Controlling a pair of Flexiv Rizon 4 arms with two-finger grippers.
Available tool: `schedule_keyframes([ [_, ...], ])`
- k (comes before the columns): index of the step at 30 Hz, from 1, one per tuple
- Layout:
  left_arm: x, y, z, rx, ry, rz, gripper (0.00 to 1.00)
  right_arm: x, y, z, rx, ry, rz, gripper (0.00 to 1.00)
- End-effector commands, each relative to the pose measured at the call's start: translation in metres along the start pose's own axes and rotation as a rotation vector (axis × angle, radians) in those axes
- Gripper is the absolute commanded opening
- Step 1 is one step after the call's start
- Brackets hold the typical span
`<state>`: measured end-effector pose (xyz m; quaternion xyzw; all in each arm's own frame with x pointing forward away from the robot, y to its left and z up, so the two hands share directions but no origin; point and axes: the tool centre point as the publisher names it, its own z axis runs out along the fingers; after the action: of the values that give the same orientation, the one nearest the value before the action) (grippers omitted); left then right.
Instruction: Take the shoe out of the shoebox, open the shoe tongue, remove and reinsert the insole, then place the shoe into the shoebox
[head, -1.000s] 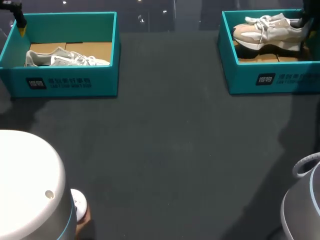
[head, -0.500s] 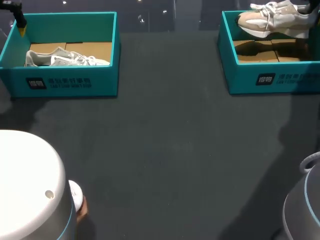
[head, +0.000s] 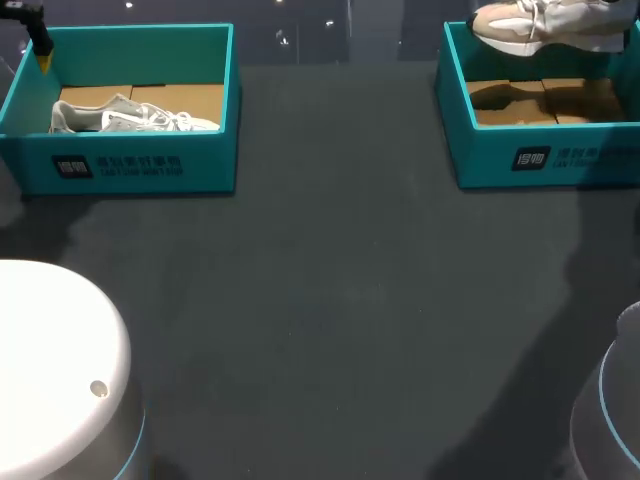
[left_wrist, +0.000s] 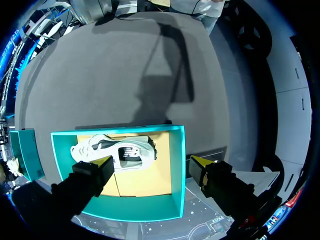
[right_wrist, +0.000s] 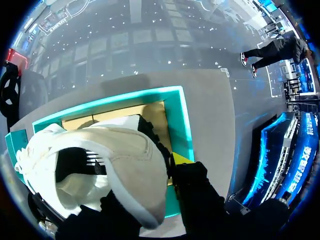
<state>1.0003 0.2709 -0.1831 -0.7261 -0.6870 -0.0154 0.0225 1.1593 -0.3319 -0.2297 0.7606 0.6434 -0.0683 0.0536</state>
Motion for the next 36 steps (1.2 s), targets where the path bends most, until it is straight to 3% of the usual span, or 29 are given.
schedule_keyframes([
  [1, 0.000, 0.000, 0.000, -0.002, 0.001, 0.000, 1.00, 0.009, -0.034, -0.019, -0.069, -0.025, -0.007, 0.00],
  [9, 0.000, 0.000, 0.000, -0.002, 0.001, 0.000, 1.00, 0.017, -0.055, -0.023, -0.111, -0.030, -0.031, 0.00],
  [21, 0.000, 0.000, 0.000, -0.002, 0.001, 0.000, 1.00, 0.017, -0.055, -0.023, -0.111, -0.030, -0.031, 0.00],
  [27, 0.000, 0.000, 0.000, -0.002, 0.001, 0.000, 1.00, 0.035, -0.089, -0.063, -0.167, -0.076, -0.048, 0.00],
  [36, 0.000, 0.000, 0.000, -0.002, 0.001, 0.000, 1.00, 0.026, -0.119, -0.114, -0.217, -0.113, -0.019, 0.00],
])
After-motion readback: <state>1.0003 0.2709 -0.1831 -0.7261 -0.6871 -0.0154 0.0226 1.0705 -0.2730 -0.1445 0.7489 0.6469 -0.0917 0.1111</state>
